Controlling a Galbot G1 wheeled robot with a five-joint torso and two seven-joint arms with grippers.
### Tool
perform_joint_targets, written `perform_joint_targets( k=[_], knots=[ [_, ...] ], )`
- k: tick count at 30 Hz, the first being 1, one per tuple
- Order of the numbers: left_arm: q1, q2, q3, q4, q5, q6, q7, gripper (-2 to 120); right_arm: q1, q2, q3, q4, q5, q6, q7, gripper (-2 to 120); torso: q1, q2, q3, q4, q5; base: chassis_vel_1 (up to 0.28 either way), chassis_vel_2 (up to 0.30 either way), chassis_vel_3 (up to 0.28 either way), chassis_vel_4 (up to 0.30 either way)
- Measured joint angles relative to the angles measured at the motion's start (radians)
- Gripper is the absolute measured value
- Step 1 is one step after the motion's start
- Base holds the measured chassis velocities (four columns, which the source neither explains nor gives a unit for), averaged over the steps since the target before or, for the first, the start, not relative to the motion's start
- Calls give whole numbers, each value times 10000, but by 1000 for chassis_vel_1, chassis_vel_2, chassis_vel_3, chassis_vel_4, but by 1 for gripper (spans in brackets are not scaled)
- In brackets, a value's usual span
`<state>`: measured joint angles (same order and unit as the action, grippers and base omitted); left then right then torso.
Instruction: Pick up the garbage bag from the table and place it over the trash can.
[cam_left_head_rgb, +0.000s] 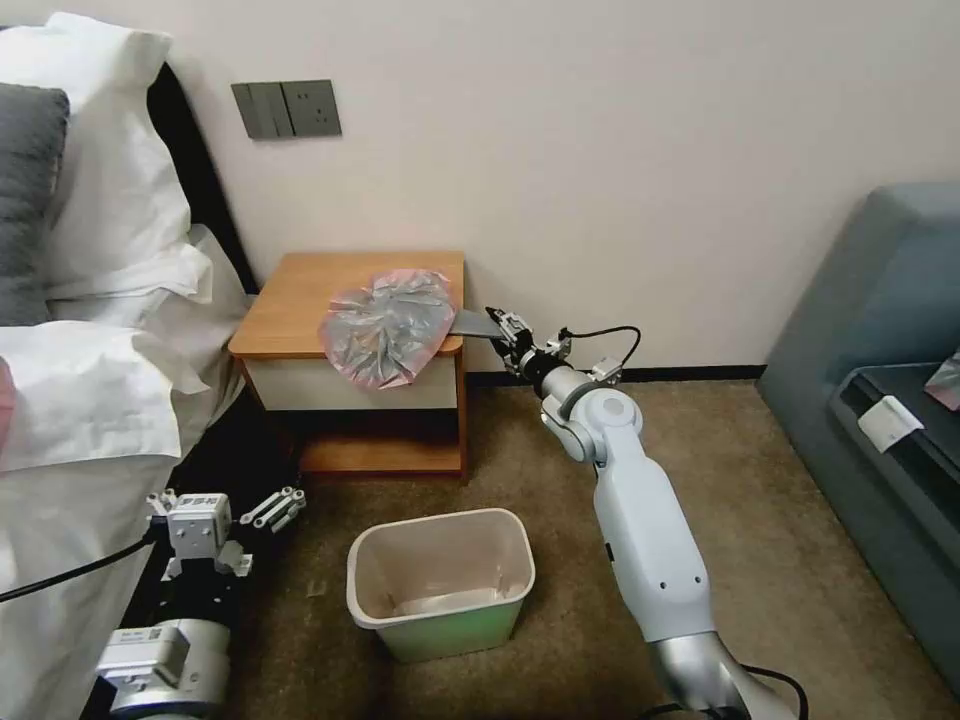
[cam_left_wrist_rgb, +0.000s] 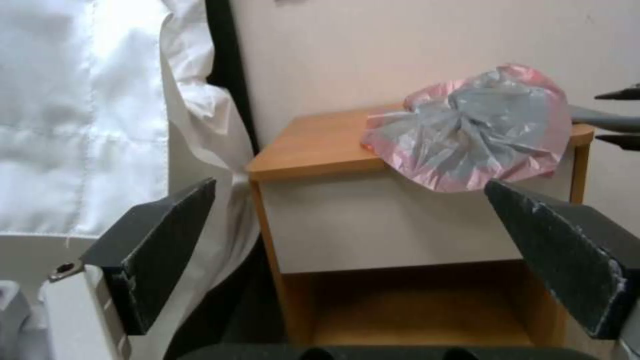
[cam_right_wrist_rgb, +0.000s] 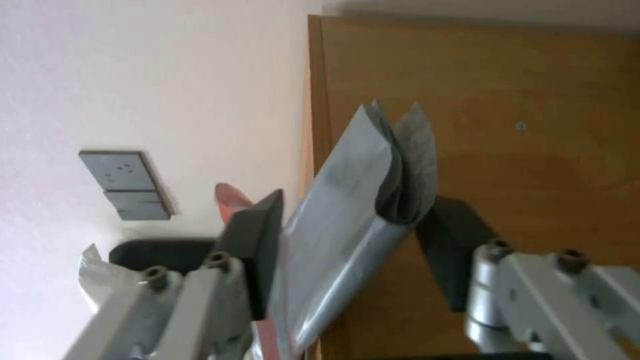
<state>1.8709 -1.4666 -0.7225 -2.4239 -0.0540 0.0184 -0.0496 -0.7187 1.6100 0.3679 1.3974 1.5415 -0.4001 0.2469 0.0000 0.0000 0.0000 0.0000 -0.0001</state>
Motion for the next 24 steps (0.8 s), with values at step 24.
perform_joint_targets(
  k=[24],
  knots=[
    [71,-126,-16,-2,201,-263,7,100,-2942,-1508,-1550,5034,-210,144,1911,0,0,0,-3,-1,2,0,0,0,0]
  ],
)
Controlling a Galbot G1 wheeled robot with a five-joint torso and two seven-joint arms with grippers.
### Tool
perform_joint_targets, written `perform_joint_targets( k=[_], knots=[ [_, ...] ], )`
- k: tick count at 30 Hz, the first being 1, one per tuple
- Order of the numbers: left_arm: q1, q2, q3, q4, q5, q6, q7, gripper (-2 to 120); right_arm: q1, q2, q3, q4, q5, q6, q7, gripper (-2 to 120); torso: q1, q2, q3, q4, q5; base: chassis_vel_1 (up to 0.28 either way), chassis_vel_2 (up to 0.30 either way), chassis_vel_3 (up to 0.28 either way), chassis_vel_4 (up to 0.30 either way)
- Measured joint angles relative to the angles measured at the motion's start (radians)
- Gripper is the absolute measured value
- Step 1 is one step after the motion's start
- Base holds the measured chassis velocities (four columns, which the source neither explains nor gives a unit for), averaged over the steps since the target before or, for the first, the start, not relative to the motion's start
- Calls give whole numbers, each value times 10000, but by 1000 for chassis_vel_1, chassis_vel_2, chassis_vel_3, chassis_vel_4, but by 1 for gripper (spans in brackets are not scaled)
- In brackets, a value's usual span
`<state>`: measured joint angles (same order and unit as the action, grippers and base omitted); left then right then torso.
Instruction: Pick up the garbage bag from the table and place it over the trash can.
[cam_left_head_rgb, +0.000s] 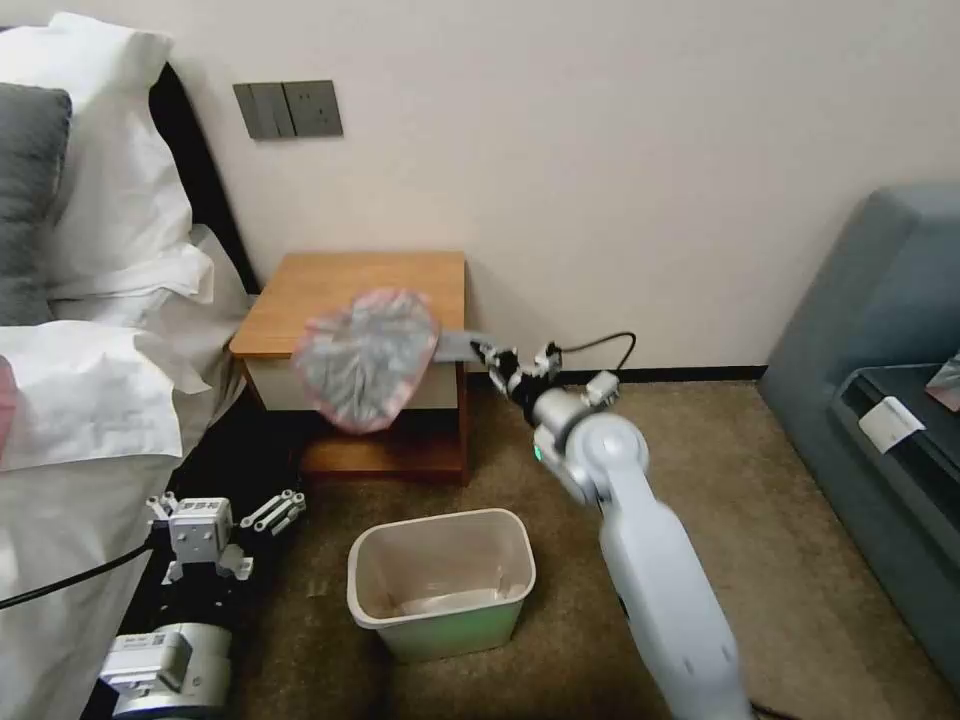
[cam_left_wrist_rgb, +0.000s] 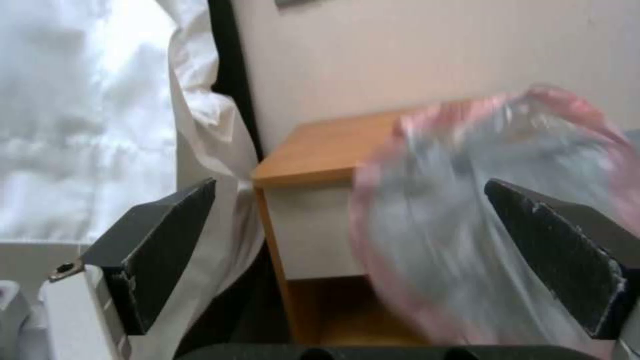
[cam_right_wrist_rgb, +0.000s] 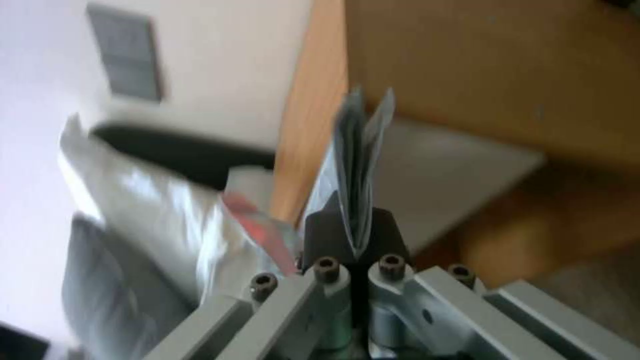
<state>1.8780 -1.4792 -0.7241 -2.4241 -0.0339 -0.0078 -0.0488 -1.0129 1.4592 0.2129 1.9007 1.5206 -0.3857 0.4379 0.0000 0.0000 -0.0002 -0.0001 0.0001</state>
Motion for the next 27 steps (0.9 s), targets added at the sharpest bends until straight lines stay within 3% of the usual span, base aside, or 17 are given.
perform_joint_targets(
  k=[2,3,6,7,11,18,24,27],
  knots=[
    [-36,7,5,0,-1,-2,-4,100,-701,-590,-263,1140,101,-113,726,0,0,1,1,1,-1,0,0,0,0],
    [-36,7,5,0,-1,-2,-4,100,-701,-590,-263,1140,101,-113,726,0,0,1,1,1,-1,0,0,0,0],
    [-92,84,0,1,-22,-7,-3,100,-1294,-1406,-640,2517,477,-526,2300,0,0,1,0,0,0,0,0,0,0],
    [-92,84,0,1,-22,-7,-3,100,-1294,-1406,-640,2517,477,-526,2300,0,0,1,0,0,0,0,0,0,0],
    [-185,147,-104,1,-105,-17,-2,100,-1563,-2108,-1081,3487,732,-676,3964,0,-1,1,1,2,0,0,0,0,0],
    [-244,101,-89,54,-142,-95,-11,100,-2120,-2770,-1587,4357,344,-839,4392,0,0,2,1,1,-1,0,0,0,0],
    [-331,106,-67,194,-147,-225,-51,100,-2457,-2843,-1950,4519,-72,-1164,4661,0,0,2,1,1,-1,0,0,0,0],
    [-399,137,-93,271,-195,-315,-102,100,-2246,-2718,-2202,4564,456,-1234,5932,14,0,1,2,3,-1,0,0,0,0]
  ],
)
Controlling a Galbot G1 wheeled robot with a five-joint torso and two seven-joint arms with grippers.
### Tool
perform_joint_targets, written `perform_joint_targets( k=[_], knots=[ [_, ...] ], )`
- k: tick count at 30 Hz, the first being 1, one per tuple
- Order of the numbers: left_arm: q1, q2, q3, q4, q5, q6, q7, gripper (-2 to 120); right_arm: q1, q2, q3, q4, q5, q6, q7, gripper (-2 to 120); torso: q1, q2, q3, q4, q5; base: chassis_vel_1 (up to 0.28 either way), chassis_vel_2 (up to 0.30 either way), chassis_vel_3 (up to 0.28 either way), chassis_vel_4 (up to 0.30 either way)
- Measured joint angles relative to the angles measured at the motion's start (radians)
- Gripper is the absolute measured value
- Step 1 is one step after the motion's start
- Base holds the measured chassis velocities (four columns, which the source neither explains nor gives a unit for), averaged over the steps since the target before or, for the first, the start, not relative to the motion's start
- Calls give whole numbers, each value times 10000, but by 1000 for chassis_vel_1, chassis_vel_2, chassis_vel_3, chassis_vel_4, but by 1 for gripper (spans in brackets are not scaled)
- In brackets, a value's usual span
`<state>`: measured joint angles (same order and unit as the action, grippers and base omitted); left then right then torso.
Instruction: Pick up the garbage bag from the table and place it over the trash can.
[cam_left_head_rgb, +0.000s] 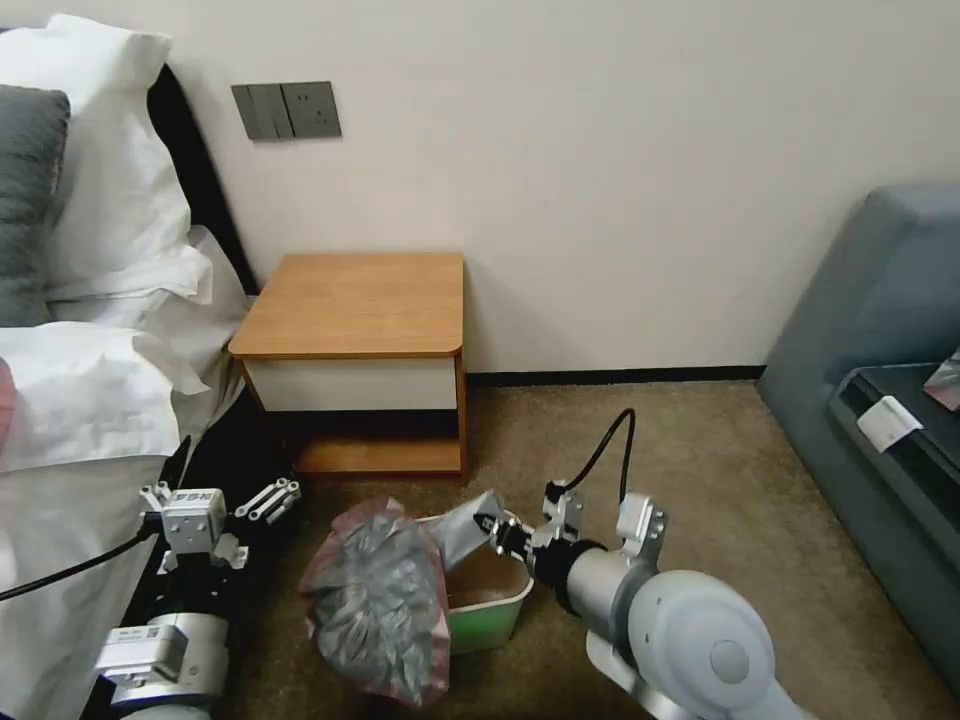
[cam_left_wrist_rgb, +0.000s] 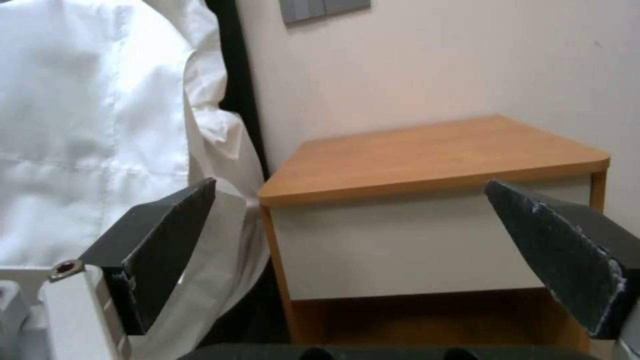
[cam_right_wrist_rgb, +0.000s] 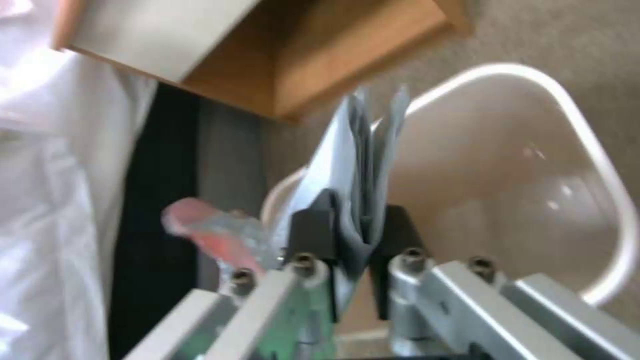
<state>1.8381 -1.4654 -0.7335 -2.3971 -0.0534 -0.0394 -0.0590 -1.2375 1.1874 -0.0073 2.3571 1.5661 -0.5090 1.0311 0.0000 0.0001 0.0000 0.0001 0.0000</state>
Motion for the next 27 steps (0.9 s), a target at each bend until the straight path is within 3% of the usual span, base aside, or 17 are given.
perform_joint_targets(
  k=[4,12,17,21,27],
  knots=[
    [-38,-2,-6,9,-47,-12,-17,100,137,-12,-18,10,399,10,594,24,0,0,0,0,0,0,0,0,0],
    [-145,-36,34,167,-63,-130,-120,100,264,-168,5,203,883,149,1648,55,0,0,1,-1,0,0,0,0,0],
    [-140,6,42,178,-72,-120,-122,100,234,-252,98,435,880,186,1776,70,0,0,0,-1,0,0,0,0,0],
    [-111,42,57,214,-84,-95,-123,100,195,-353,342,780,890,188,1786,89,0,0,0,-2,0,0,0,0,0],
    [23,-9,174,216,-70,-75,-120,100,148,-407,630,900,889,156,1748,100,0,0,0,-1,0,0,0,0,0]
  ],
)
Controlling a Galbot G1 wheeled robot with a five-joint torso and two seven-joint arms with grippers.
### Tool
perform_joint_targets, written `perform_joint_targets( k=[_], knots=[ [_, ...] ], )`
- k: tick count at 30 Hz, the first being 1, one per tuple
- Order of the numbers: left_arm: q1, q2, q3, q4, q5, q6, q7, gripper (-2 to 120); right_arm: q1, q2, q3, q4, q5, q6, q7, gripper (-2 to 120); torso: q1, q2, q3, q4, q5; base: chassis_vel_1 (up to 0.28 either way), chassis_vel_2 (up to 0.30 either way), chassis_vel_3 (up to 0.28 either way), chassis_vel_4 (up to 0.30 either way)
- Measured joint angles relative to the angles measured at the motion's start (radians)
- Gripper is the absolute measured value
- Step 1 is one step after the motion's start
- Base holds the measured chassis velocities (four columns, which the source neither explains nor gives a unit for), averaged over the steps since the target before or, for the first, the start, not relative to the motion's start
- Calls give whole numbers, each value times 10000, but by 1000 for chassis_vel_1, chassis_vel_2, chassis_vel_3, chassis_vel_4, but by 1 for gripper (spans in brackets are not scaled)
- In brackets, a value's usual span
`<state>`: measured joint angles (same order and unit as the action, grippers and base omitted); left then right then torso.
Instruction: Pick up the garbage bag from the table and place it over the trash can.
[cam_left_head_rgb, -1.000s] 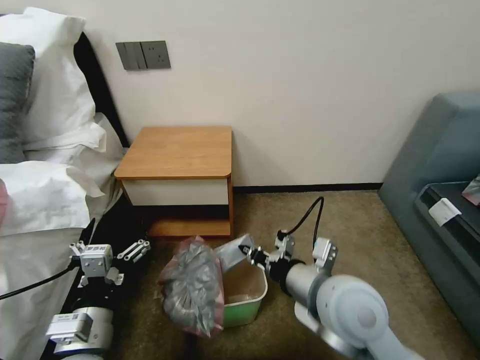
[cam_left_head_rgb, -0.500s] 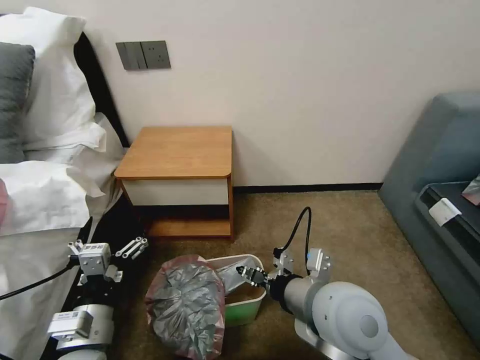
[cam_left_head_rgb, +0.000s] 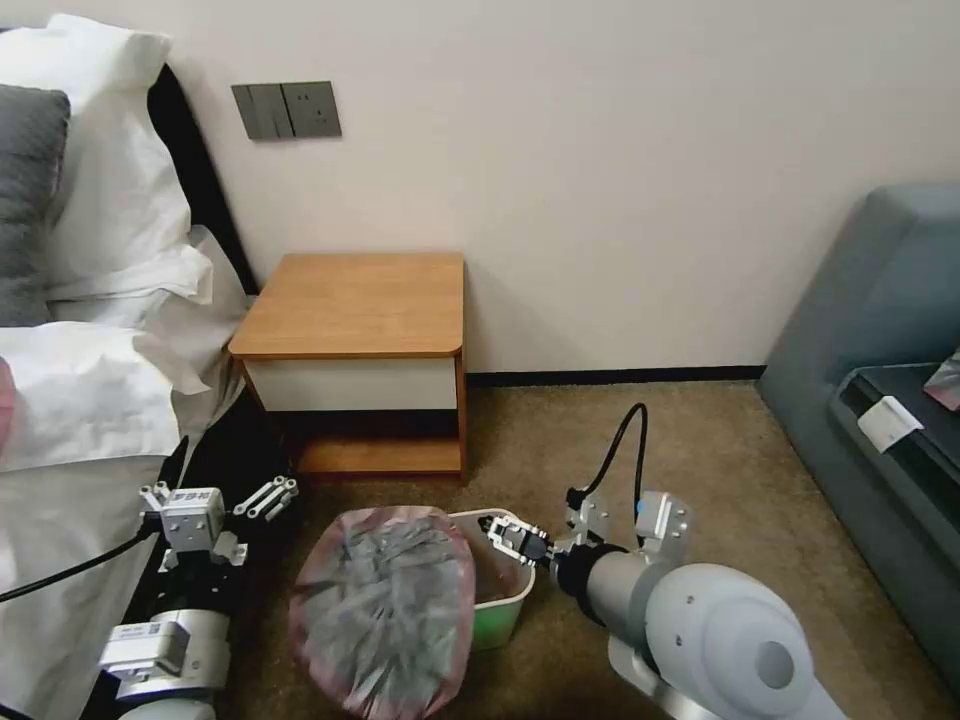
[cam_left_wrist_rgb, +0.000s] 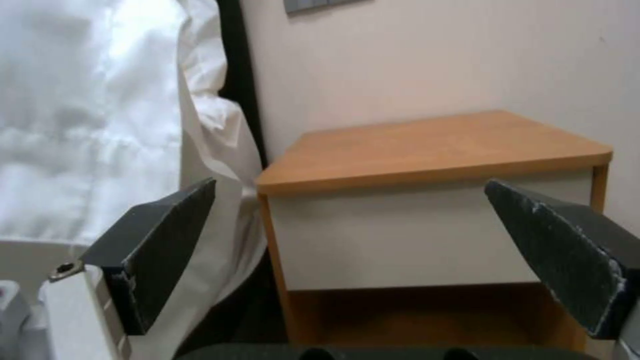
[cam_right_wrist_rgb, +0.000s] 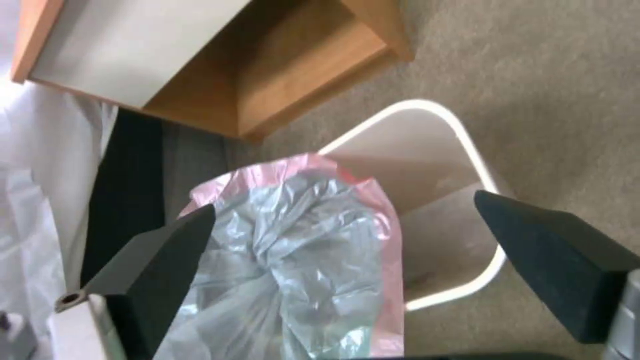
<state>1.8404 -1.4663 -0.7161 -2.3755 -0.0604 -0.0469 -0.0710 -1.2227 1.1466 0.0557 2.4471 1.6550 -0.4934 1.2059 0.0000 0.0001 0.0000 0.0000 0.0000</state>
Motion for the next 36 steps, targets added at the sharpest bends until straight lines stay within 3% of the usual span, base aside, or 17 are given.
perform_joint_targets(
  k=[7,11,24,27,29,33,36],
  knots=[
    [603,20,1094,83,53,291,-190,100,-28,127,562,-23,-88,-180,-255,100,0,-1,0,0,1,0,0,0,0],
    [893,66,2560,469,661,498,-679,97,-146,193,958,-110,-214,-292,-366,100,0,-1,0,-1,2,0,0,0,0],
    [563,303,3938,1217,1135,1191,-1080,95,-393,282,1217,-244,-439,-346,-418,100,0,-1,0,-1,0,0,0,0,0],
    [638,326,4100,1238,1025,1504,-1638,85,-419,293,1237,-293,-492,-346,-439,100,0,-1,0,-1,0,0,0,0,0],
    [763,390,4145,1114,696,1953,-2443,76,-422,334,1223,-375,-614,-347,-491,100,0,-2,0,0,0,0,0,0,0],
    [844,450,4118,921,390,2322,-2997,66,-422,385,1168,-452,-784,-348,-555,100,0,-2,0,0,0,0,0,0,0],
    [940,647,4126,803,122,2806,-3499,51,-464,448,1057,-599,-1031,-348,-654,100,0,-2,0,0,0,0,0,0,0]
  ],
)
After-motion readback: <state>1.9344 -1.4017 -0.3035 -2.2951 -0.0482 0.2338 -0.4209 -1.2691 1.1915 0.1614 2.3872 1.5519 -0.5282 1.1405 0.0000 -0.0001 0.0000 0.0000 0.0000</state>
